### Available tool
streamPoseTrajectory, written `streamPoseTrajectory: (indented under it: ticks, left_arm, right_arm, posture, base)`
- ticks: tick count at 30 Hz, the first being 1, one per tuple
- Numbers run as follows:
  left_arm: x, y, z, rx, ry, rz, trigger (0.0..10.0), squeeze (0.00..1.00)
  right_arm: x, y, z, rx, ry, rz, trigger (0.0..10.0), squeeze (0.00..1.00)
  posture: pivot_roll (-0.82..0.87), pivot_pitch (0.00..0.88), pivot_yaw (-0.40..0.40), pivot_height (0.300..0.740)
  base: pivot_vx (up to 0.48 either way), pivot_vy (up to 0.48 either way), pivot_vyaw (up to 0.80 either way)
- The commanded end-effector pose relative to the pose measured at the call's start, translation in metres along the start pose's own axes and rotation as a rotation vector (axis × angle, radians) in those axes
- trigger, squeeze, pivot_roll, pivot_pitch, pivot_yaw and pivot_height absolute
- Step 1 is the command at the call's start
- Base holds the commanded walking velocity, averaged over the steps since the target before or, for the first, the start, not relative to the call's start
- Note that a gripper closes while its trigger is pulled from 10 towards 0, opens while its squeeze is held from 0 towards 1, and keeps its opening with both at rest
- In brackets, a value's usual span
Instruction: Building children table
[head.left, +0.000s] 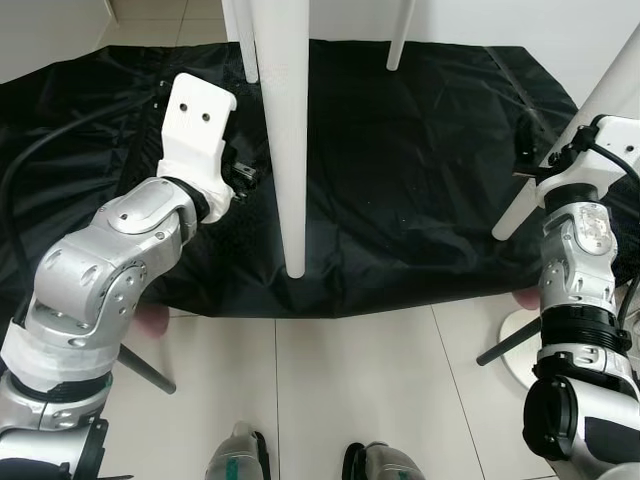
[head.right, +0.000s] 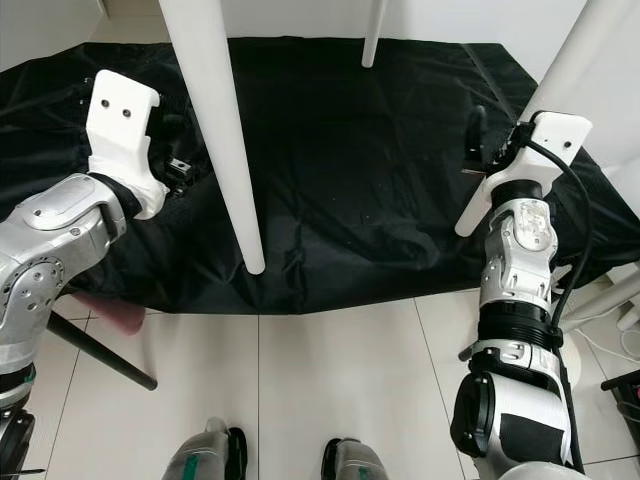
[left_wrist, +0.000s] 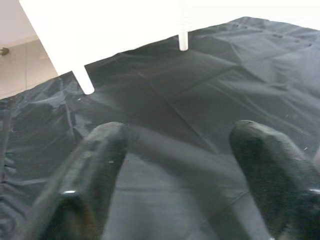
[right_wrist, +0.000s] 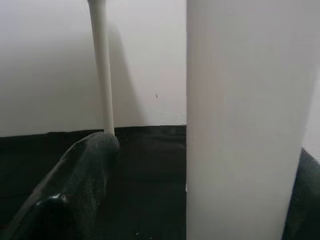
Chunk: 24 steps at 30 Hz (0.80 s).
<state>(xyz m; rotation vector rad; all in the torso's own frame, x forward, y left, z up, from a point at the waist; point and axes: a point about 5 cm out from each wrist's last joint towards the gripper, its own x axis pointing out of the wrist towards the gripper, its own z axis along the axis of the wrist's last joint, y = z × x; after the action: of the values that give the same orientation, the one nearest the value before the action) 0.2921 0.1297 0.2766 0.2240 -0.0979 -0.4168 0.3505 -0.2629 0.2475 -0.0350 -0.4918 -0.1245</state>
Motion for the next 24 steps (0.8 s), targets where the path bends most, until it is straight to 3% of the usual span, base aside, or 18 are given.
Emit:
streamPoseTrajectory:
  ticks: [1, 2, 3, 5, 8, 12, 13, 17, 22, 24]
  left_arm:
    - [-0.005, 0.010, -0.003, 0.027, 0.020, 0.109, 10.0, 0.00]
    - [-0.007, 0.015, -0.004, 0.029, 0.020, 0.175, 10.0, 0.00]
    - [-0.010, 0.021, -0.004, 0.008, 0.022, 0.251, 10.0, 0.00]
    - [-0.010, 0.021, -0.004, 0.008, 0.022, 0.251, 10.0, 0.00]
    - [-0.020, 0.031, 0.000, -0.018, 0.004, 0.336, 10.0, 0.00]
    - [-0.029, 0.040, 0.003, 0.029, -0.004, 0.371, 10.0, 0.00]
    - [-0.036, 0.042, 0.004, 0.134, -0.015, 0.293, 10.0, 0.00]
    - [-0.043, 0.041, 0.004, 0.168, 0.009, 0.180, 10.0, 0.00]
    - [-0.044, 0.038, 0.003, 0.194, 0.033, 0.127, 10.0, 0.00]
    - [-0.048, 0.026, 0.002, 0.202, 0.059, -0.014, 10.0, 0.00]
  right_arm:
    - [-0.001, 0.003, 0.000, 0.024, -0.020, 0.022, 10.0, 1.00]
    - [-0.002, 0.004, 0.001, 0.028, -0.026, 0.033, 10.0, 1.00]
    - [-0.004, 0.005, 0.001, 0.035, -0.034, 0.041, 10.0, 0.00]
    - [-0.004, 0.005, 0.001, 0.035, -0.034, 0.041, 10.0, 0.00]
    - [-0.009, 0.007, 0.003, 0.063, -0.044, 0.043, 10.0, 0.00]
    - [-0.015, 0.006, 0.002, 0.073, -0.042, 0.040, 10.0, 0.00]
    - [-0.020, 0.006, 0.001, 0.068, -0.028, 0.051, 10.0, 0.00]
    - [-0.023, 0.003, -0.001, 0.056, -0.012, 0.055, 10.0, 0.00]
    - [-0.023, 0.001, -0.001, 0.050, -0.010, 0.063, 10.0, 0.00]
    - [-0.022, 0.000, 0.001, 0.049, -0.014, 0.072, 10.0, 0.00]
  posture:
    - [0.05, 0.152, 0.006, 0.740]
    - [0.05, 0.152, 0.006, 0.740]
    - [0.05, 0.153, 0.002, 0.740]
    - [0.05, 0.153, 0.002, 0.740]
    - [0.06, 0.153, -0.009, 0.740]
    - [0.07, 0.152, -0.018, 0.740]
    - [0.07, 0.152, -0.018, 0.740]
    - [0.08, 0.147, -0.031, 0.740]
    - [0.08, 0.144, -0.033, 0.740]
    - [0.07, 0.142, -0.033, 0.740]
  base:
    - [0.000, 0.000, 0.00]
    - [0.000, 0.000, 0.00]
    - [0.000, 0.000, 0.00]
    - [0.000, 0.000, 0.00]
    - [0.000, 0.000, 0.00]
    - [0.000, 0.000, 0.00]
    - [0.000, 0.000, 0.00]
    - [0.000, 0.000, 0.00]
    - [0.000, 0.000, 0.00]
    - [0.000, 0.000, 0.00]
